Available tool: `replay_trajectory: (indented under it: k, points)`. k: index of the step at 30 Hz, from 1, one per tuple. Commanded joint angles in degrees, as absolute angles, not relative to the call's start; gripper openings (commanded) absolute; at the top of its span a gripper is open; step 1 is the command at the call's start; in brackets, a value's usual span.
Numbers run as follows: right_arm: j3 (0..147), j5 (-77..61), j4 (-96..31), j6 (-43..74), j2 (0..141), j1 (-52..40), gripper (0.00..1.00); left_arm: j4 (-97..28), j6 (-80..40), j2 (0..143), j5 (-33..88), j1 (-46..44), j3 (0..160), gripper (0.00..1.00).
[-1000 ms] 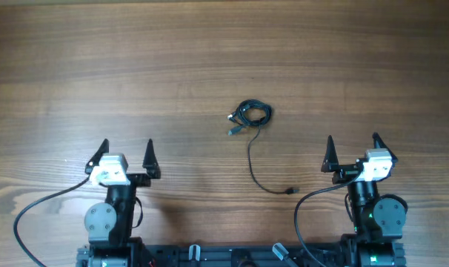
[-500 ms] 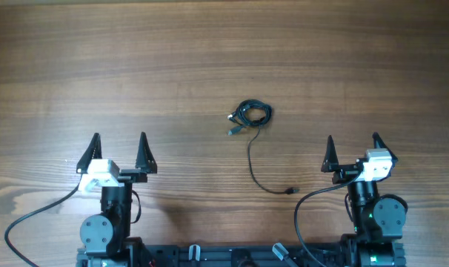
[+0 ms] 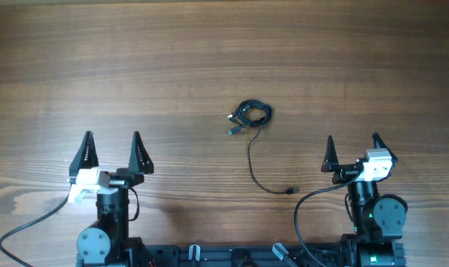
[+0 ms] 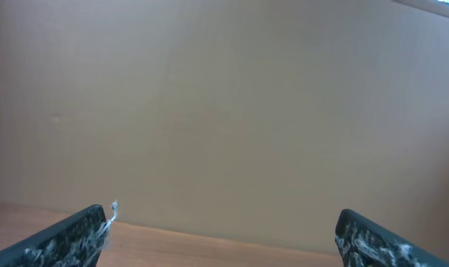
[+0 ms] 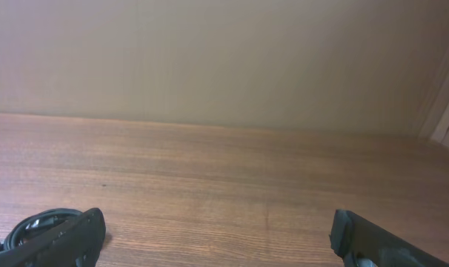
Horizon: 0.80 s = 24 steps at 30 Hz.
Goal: Untangle cables
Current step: 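Raise the left arm and swing the left gripper toward the cable coil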
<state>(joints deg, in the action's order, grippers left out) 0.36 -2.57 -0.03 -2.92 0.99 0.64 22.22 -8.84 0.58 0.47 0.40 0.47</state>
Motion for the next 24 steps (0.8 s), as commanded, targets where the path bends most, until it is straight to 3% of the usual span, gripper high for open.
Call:
replay_trajectory:
  k: [1,24]
  points:
    - [0.3,-3.27,0.1,-3.36,0.43,0.62,1.0,26.15,-9.28,0.6,-0.67,0.16,0.34,1.0]
    - [0.3,-3.29,0.1,-3.38,0.43,0.62,1.0,61.93,-9.5,0.6,1.72,0.14,0.34,1.0]
